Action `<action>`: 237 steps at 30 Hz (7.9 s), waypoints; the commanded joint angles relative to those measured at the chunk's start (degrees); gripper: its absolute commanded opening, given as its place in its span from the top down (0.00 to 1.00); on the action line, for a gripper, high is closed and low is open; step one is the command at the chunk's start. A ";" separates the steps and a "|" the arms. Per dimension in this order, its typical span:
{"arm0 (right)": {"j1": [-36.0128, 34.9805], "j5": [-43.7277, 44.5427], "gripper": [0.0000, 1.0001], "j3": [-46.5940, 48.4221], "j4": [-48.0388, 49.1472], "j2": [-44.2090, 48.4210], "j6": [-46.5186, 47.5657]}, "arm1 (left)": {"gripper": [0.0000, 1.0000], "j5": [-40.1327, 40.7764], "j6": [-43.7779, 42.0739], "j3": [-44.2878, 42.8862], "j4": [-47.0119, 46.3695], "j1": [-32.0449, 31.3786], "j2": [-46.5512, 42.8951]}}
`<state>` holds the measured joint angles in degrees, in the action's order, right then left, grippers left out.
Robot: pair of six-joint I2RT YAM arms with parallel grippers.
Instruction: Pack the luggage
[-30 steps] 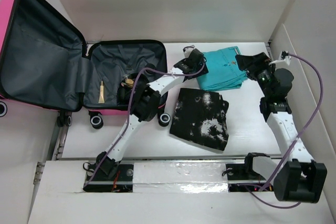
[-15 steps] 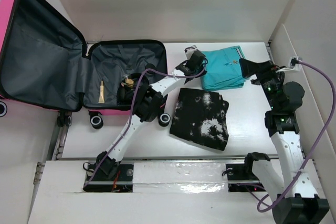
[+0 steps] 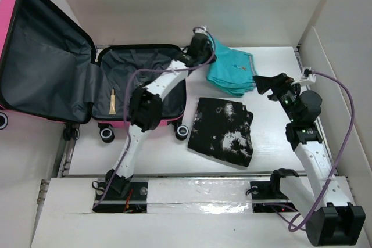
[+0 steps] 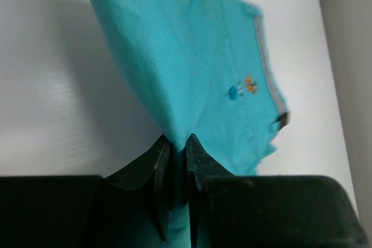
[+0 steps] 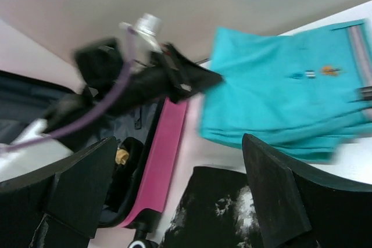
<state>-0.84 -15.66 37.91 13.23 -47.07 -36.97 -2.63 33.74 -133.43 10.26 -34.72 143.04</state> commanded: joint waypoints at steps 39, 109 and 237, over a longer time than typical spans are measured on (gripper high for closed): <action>-3.20 0.54 0.13 1.20 3.64 -7.60 4.71 | 0.75 22.13 -13.52 60.39 -0.51 41.22 -47.16; -10.24 0.09 1.00 44.27 -32.94 -65.87 26.81 | 0.52 -14.53 4.69 106.19 -40.50 -3.41 -87.60; -20.77 16.10 1.00 -0.47 -3.65 -6.36 15.08 | 0.80 48.53 4.57 71.84 20.56 42.10 -100.06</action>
<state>-20.08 1.50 34.48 6.92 -52.05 -23.68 31.62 33.61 -57.98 24.97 7.16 46.59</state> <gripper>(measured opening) 0.010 0.213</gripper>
